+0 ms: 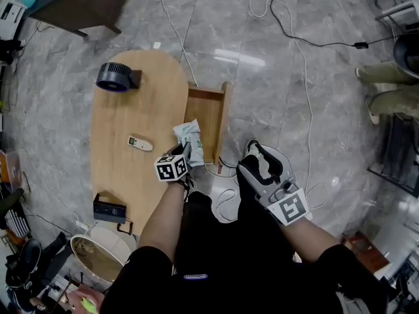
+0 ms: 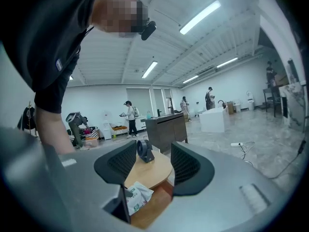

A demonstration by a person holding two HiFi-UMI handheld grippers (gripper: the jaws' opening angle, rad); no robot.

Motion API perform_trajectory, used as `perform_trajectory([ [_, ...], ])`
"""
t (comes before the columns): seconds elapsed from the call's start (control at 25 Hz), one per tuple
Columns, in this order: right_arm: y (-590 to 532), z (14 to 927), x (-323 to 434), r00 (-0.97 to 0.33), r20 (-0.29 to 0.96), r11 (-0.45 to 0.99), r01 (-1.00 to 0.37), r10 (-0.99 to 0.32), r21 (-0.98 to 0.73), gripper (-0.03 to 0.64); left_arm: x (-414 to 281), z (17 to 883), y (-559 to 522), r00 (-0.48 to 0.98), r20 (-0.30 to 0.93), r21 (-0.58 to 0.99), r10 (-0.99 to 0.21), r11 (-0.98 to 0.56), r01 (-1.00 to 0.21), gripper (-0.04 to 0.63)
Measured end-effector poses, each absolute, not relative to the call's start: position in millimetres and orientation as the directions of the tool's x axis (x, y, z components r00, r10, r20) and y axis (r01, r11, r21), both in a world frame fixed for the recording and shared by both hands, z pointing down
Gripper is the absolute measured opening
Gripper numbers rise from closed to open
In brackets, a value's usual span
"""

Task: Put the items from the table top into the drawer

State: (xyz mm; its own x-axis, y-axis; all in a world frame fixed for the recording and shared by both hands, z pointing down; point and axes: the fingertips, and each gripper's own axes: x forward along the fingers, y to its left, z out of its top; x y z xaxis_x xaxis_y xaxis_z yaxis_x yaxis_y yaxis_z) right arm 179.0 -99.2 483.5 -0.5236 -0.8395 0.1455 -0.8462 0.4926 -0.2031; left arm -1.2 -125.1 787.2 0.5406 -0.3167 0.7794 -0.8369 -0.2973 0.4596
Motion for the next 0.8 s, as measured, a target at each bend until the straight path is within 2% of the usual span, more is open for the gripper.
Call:
perform_trajectory([
  [0.4,-95.6,508.6,231.3,-0.488,0.195,0.451,-0.869,-0.851,-0.206,0.230,45.6,846.1,-134.6,0.533,0.822,0.454,-0.201,-0.334,-0.826,0.023],
  [0.8,-84.7,531.2,241.8,-0.494,0.234,0.445,-0.865,-0.838,-0.232,0.230,43.6,893.2,-139.8,0.455,0.884,0.382,-0.107,-0.397,-0.835,0.024],
])
